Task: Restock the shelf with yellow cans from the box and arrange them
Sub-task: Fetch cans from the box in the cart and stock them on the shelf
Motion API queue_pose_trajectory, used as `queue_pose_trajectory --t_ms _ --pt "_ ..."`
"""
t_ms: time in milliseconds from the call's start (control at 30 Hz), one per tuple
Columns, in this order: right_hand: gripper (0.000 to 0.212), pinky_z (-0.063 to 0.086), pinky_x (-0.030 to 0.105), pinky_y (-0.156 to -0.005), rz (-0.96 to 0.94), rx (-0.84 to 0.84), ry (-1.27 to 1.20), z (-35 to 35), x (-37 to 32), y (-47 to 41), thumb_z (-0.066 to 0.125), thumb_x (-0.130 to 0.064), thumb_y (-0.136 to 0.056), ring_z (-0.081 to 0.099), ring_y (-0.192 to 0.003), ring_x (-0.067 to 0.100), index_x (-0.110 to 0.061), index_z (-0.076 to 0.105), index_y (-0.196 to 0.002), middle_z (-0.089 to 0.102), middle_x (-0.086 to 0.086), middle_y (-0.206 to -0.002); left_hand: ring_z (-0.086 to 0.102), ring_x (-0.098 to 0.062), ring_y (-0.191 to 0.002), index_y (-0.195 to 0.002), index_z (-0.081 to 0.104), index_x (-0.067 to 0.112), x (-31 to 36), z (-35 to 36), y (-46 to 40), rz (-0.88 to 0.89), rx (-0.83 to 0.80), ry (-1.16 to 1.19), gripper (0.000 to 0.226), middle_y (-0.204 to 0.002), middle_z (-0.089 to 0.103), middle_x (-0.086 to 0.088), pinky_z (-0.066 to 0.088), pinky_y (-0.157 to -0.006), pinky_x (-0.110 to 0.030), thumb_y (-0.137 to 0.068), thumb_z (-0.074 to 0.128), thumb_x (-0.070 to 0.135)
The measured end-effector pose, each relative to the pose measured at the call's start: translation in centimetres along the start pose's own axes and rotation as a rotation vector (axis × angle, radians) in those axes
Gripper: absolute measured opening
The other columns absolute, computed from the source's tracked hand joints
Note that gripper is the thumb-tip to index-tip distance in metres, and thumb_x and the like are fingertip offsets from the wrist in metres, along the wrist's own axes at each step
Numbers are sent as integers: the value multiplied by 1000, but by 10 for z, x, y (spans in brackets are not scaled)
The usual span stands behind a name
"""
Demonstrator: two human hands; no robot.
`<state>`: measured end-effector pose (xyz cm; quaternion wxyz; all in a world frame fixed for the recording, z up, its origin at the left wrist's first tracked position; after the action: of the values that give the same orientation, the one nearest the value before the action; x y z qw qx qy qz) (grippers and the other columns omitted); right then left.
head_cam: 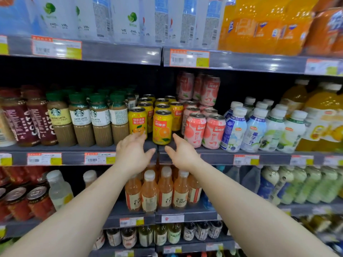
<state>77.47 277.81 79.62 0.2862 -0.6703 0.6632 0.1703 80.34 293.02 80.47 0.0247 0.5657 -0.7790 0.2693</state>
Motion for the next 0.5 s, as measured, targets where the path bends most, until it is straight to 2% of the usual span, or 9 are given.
queue_pose_trajectory --t_ms 133,267,500 --pt "65 17 42 -120 -47 2 218 -3 20 28 43 -40 -101 15 -149 27 -12 18 -154 20 10 -161 3 -31 -147 -150 23 24 11 13 26 -81 -89 -185 70 -161 9 -7 5 -118 -52 -92 41 58" --pt "70 1 52 -119 37 -71 530 -7 79 75 32 -53 -99 -2 -150 32 -20 9 -156 6 9 -164 -10 -31 -147 -153 11 27 47 38 67 -69 -182 -287 72 -162 -4 -6 -3 -117 -54 -93 32 60" --pt "70 -1 52 -119 236 -86 566 -67 213 213 25 -57 -100 -10 -150 30 -25 0 -156 -4 6 -164 -9 -28 -148 -152 9 25 185 115 164 -5 -272 -160 71 -162 -4 -4 -3 -118 -51 -94 32 57"
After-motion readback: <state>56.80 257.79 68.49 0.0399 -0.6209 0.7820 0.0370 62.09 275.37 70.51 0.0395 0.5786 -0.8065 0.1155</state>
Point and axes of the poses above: each hand's wrist, its own y-axis away from the middle knuckle, its own z-axis out of the palm, x = y × z, the point moved 9 cm from there along -y, towards the middle knuckle
